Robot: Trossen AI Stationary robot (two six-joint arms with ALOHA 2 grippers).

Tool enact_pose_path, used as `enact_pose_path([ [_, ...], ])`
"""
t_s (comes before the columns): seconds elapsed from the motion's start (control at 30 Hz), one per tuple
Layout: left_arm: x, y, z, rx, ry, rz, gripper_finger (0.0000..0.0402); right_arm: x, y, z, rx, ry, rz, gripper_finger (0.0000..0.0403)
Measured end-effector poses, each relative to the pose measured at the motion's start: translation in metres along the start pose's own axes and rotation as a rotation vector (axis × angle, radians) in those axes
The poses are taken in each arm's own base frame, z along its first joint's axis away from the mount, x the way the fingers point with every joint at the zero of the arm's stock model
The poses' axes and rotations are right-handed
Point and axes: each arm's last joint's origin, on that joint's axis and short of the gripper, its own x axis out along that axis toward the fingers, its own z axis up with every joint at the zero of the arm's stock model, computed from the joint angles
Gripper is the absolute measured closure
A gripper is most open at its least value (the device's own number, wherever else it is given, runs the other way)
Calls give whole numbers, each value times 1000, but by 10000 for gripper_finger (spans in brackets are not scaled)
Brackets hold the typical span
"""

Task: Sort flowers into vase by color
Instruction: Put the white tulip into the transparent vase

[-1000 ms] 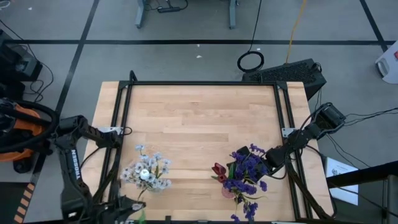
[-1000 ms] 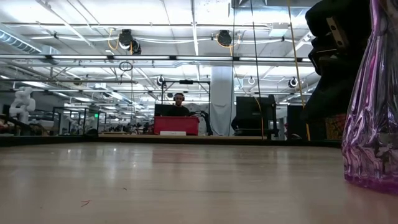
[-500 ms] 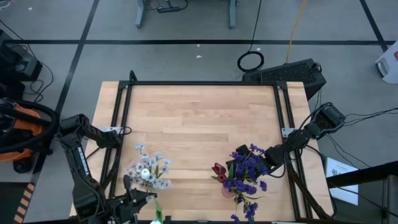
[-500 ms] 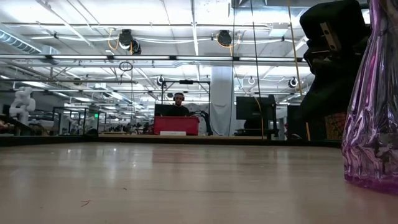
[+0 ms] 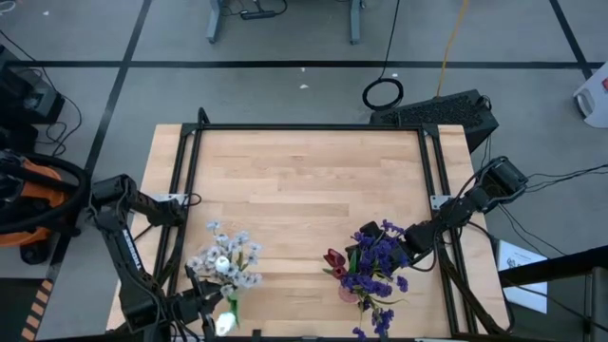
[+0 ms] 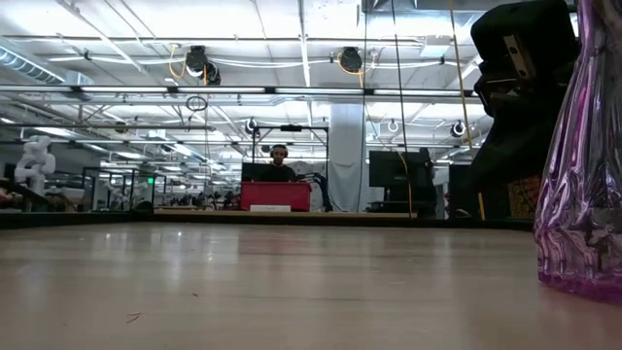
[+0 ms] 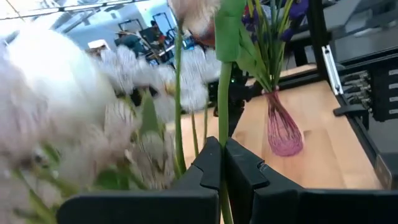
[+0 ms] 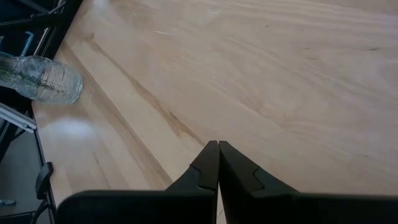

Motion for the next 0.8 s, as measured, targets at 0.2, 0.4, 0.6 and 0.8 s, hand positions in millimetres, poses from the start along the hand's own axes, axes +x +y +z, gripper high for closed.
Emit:
enact_pose_path([
  [0.2,-5,1,-21,-58,-8,-9,393,0,0,0,0,0,0,403],
  [0.4,-10,3,-44,-128,-10,-23,393,0,0,0,20,-1,0,403],
  [0.6,-14,6,-62,-209,-9,-40,393,0,0,0,27,-6,-1,403],
  [0.8,-16,7,-74,-281,30,-66,393,0,0,1,61,-15,-2,403],
])
